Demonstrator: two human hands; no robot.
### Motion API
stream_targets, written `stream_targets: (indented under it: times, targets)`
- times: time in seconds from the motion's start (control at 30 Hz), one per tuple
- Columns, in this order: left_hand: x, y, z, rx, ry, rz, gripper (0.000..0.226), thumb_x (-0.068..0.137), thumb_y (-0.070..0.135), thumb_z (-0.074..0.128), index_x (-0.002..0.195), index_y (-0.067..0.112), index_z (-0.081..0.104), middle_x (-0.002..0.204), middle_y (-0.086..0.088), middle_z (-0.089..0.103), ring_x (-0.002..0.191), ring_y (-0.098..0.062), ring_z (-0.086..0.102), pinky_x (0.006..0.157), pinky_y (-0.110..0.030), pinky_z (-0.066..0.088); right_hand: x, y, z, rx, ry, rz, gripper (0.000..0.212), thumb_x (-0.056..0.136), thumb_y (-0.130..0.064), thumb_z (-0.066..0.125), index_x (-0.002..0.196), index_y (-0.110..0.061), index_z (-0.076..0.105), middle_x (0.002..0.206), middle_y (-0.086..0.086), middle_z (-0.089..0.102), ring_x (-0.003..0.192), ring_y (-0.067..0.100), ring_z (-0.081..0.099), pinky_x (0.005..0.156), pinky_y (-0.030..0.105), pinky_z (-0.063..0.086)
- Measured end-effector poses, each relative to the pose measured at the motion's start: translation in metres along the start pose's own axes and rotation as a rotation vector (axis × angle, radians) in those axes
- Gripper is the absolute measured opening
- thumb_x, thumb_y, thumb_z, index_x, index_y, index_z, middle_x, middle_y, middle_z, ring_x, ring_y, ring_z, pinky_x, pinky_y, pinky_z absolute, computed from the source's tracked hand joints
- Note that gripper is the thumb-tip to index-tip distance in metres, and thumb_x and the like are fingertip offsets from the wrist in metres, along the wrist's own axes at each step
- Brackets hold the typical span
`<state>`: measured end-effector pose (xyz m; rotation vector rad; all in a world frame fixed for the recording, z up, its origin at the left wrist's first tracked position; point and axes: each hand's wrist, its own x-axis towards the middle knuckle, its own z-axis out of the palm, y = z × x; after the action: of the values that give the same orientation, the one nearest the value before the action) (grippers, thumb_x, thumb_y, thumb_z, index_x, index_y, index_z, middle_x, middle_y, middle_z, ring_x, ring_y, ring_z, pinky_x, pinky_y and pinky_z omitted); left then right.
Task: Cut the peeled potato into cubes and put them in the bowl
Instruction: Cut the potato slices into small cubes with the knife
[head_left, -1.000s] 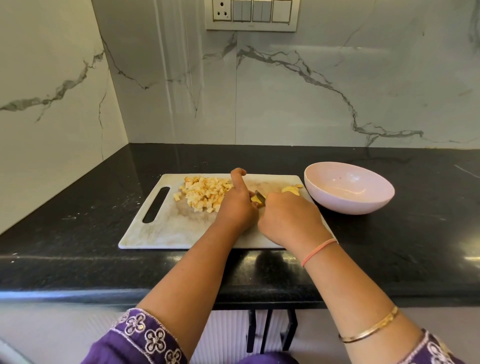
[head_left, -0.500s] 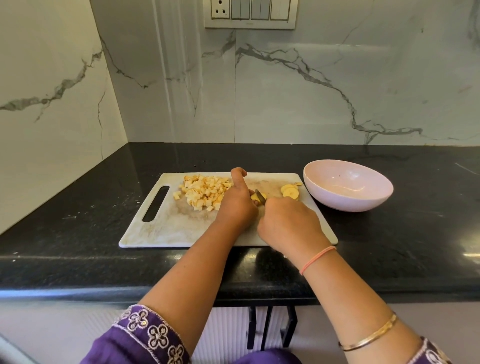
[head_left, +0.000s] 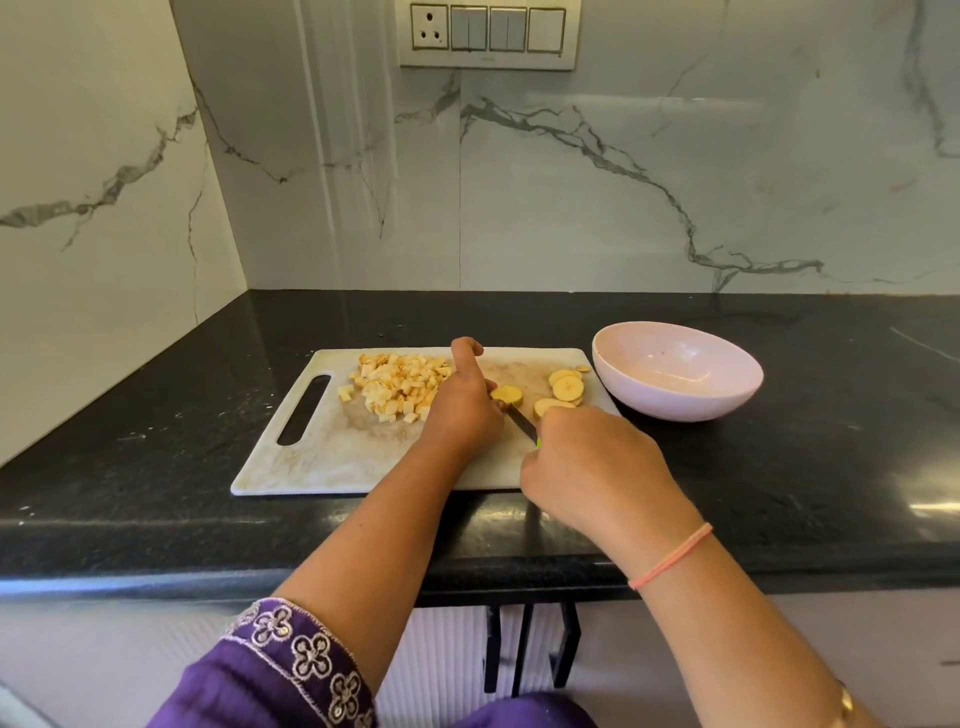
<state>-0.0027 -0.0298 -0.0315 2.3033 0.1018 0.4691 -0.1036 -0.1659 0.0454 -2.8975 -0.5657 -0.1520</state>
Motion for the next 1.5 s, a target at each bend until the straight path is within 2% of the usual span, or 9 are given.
stream_targets:
  times: [0.1,0.17,0.3,0.47,0.7,0.97,1.2,1.4,1.5]
  targets:
    - [-0.004,0.000,0.001,-0.022,-0.022,-0.015,0.057,0.089,0.004,0.057,0.127,0.023,0.019,0.111,-0.005,0.061,0.092,-0.014,0.057,0.066,-0.015,0.040,-0.006,0.005,-0.001,0.037,0.106,0.034,0.021,0.095,-0.029,0.041,0.101,-0.020,0.059,0.080,-0.001,0.048,0.071,0.018,0.045,0.051,0.026,0.029]
    - [-0.004,0.002,0.001,-0.041,-0.029,-0.022,0.060,0.088,0.004,0.058,0.128,0.023,0.018,0.110,-0.004,0.061,0.090,-0.012,0.056,0.062,-0.013,0.038,-0.003,0.007,-0.002,0.058,0.159,0.036,0.031,0.096,-0.030,0.039,0.118,-0.021,0.059,0.085,0.001,0.055,0.074,0.019,0.047,0.055,0.026,0.033]
    - [-0.003,0.007,-0.004,-0.122,-0.010,-0.037,0.063,0.084,0.003,0.054,0.133,0.022,0.018,0.111,-0.005,0.059,0.091,-0.014,0.056,0.073,-0.023,0.042,0.015,0.007,0.005,0.103,0.145,0.064,0.026,0.095,-0.026,0.040,0.106,-0.016,0.061,0.081,0.002,0.052,0.074,0.021,0.047,0.056,0.026,0.032]
    - [-0.001,0.007,-0.005,-0.170,0.049,-0.005,0.067,0.084,-0.003,0.054,0.136,0.021,0.019,0.120,-0.007,0.052,0.099,-0.015,0.053,0.080,-0.023,0.042,0.034,0.005,0.017,0.143,0.130,0.093,0.024,0.095,-0.025,0.041,0.100,-0.014,0.061,0.082,0.003,0.051,0.079,0.023,0.053,0.063,0.029,0.039]
    - [0.003,0.003,-0.004,-0.156,0.055,0.015,0.069,0.085,0.000,0.060,0.136,0.022,0.020,0.115,-0.002,0.049,0.080,-0.006,0.056,0.073,-0.022,0.049,0.044,-0.001,0.024,0.104,0.138,0.110,0.022,0.096,-0.026,0.044,0.105,-0.014,0.060,0.094,0.005,0.062,0.084,0.023,0.057,0.064,0.029,0.038]
    - [0.002,0.002,-0.004,-0.155,0.033,-0.005,0.072,0.082,-0.001,0.061,0.134,0.025,0.018,0.112,-0.001,0.047,0.081,-0.010,0.058,0.072,-0.021,0.051,0.042,-0.012,0.031,-0.023,0.124,0.067,0.022,0.097,-0.020,0.042,0.105,-0.015,0.062,0.100,0.004,0.064,0.093,0.024,0.061,0.064,0.028,0.036]
    - [-0.003,0.011,-0.011,-0.259,0.056,-0.019,0.041,0.098,0.008,0.035,0.136,0.017,0.020,0.117,-0.011,0.047,0.093,-0.021,0.054,0.078,-0.026,0.047,0.044,-0.017,0.018,-0.068,0.140,0.029,0.023,0.096,-0.020,0.042,0.104,-0.015,0.062,0.097,0.004,0.063,0.091,0.024,0.060,0.064,0.029,0.036]
    - [-0.001,0.002,-0.001,-0.164,0.030,-0.014,0.065,0.087,0.003,0.057,0.134,0.024,0.017,0.113,-0.005,0.047,0.087,-0.013,0.055,0.066,-0.015,0.044,0.033,-0.011,0.015,-0.062,0.102,0.020,0.023,0.095,-0.018,0.041,0.107,-0.015,0.061,0.100,0.003,0.062,0.095,0.024,0.060,0.065,0.029,0.035]
    - [-0.002,0.004,-0.002,-0.197,0.037,-0.030,0.058,0.090,0.003,0.051,0.135,0.021,0.018,0.112,-0.006,0.047,0.090,-0.017,0.056,0.066,-0.016,0.044,0.033,-0.013,0.014,-0.059,0.093,0.028,0.022,0.095,-0.019,0.042,0.107,-0.014,0.060,0.100,0.004,0.062,0.095,0.024,0.060,0.064,0.029,0.036]
